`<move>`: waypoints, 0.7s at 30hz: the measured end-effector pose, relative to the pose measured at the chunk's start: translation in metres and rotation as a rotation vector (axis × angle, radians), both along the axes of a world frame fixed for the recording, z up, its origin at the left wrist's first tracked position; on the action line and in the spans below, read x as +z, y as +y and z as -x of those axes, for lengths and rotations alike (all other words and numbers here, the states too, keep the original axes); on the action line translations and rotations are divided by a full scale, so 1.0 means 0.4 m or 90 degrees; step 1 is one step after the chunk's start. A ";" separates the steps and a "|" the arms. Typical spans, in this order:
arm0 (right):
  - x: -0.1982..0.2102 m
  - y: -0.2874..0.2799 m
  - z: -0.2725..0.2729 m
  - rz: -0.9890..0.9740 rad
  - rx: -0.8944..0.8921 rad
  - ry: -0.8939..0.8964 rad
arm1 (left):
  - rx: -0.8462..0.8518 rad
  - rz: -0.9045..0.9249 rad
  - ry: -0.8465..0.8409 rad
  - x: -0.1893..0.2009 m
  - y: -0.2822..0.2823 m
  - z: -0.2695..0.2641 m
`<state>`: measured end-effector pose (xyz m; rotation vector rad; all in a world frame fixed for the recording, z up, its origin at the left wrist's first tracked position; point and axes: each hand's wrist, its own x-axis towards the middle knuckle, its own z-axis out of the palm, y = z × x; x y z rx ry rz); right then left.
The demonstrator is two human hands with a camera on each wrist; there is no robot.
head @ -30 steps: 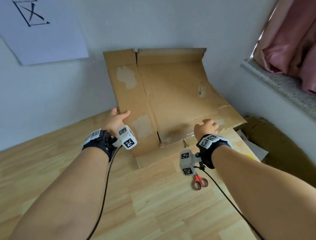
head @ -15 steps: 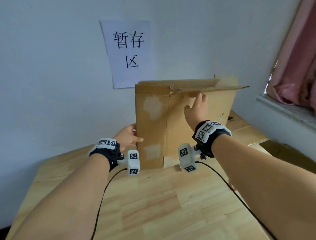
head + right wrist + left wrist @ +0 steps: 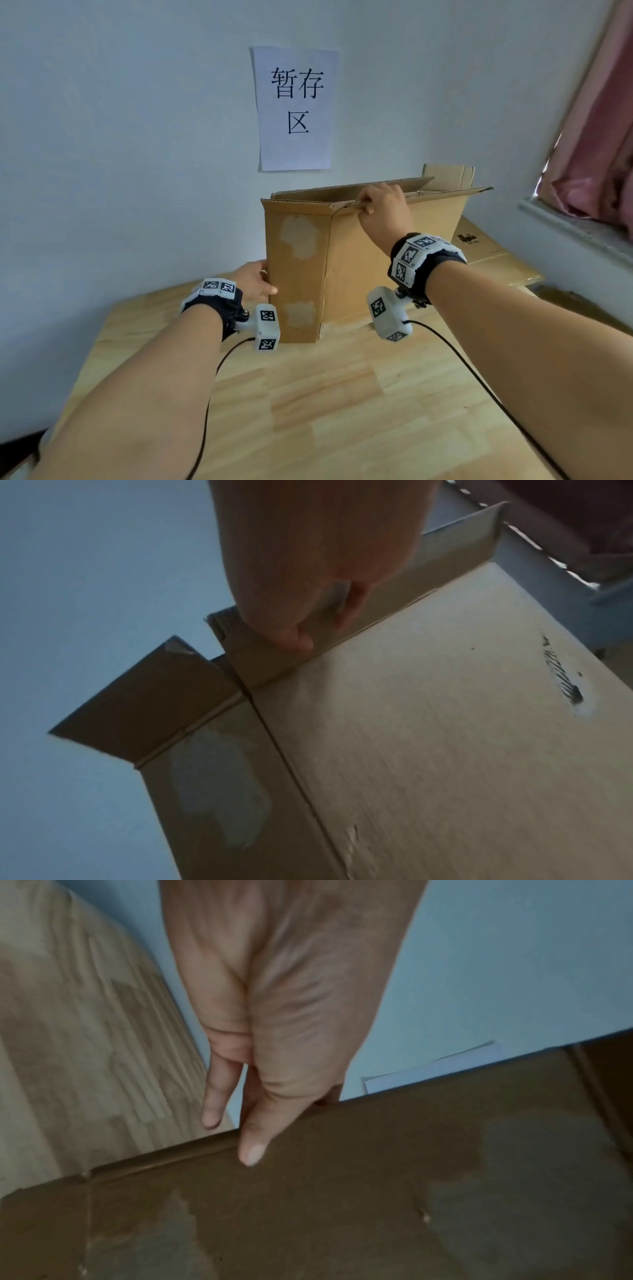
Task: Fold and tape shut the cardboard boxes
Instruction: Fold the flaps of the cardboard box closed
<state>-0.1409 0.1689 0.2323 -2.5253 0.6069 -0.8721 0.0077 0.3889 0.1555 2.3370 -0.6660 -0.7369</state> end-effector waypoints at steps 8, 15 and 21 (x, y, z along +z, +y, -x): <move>-0.047 0.076 -0.055 -0.038 0.093 0.016 | 0.237 0.299 -0.103 0.130 -0.017 -0.045; -0.041 0.037 -0.053 -0.079 0.046 -0.016 | 0.164 0.308 -0.209 0.247 -0.046 -0.038; -0.052 0.047 -0.023 -0.110 0.082 -0.007 | -0.001 -0.026 -0.229 0.284 -0.084 0.001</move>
